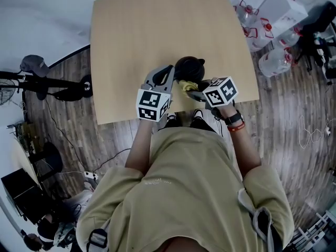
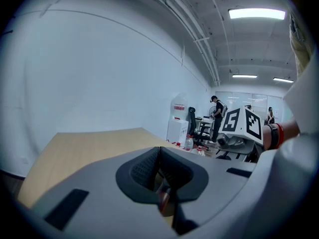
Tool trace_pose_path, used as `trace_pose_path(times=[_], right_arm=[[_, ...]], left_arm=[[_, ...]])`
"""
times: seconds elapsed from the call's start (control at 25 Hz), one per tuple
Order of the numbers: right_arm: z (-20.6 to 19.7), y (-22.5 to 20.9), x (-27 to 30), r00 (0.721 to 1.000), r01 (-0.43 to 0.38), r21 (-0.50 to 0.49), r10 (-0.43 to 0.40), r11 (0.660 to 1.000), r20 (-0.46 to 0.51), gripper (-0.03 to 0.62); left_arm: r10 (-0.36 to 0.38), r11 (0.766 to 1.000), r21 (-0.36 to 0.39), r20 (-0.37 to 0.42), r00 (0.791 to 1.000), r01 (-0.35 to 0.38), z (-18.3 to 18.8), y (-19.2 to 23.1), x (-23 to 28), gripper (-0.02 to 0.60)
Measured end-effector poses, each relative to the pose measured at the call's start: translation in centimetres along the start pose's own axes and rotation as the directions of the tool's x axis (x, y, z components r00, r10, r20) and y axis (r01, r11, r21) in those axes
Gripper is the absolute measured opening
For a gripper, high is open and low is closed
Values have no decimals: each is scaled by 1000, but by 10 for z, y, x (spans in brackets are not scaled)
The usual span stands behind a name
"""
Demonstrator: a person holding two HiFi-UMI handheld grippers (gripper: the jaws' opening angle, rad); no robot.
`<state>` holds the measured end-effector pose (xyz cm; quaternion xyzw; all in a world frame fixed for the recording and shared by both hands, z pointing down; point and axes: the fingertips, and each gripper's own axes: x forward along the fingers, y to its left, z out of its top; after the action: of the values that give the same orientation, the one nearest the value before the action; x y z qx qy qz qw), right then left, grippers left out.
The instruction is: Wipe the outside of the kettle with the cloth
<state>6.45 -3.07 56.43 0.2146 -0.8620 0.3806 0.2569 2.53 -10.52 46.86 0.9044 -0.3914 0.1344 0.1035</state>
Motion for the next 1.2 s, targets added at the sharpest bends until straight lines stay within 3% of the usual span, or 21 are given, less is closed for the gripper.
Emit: trace_pose_path(times=[0.2,0.52,0.68,0.8,0.88,0.96,1.2], right_arm=[[22,23,-17,997,-76,-66,76,995,2,129],[84,32,-50,994,-107,-240,97,965,-55,129],[133,23,-37,990,-116,-343,79,932,-119,129],[164,19,-6,973,-157,-422,67,893,-219,129],[175,17,24,944,-219,-465,66,858,-323,129],[175,13,55,898,-289,-488,57,824,-436,129],[144,-3,123,702,-475,-477,-8,740,-712,129]], left_arm=[[39,999,-19,11,999,-39,0,11,-9,25],[135,988,-77,27,990,-132,-6,39,-29,25],[190,976,-111,32,981,-185,-8,60,-43,25],[229,966,-132,34,973,-223,-11,76,-56,25],[258,957,-147,34,965,-251,-14,88,-63,25],[280,949,-158,34,960,-271,-17,98,-68,25],[304,941,-169,37,952,-294,-14,117,-69,25]])
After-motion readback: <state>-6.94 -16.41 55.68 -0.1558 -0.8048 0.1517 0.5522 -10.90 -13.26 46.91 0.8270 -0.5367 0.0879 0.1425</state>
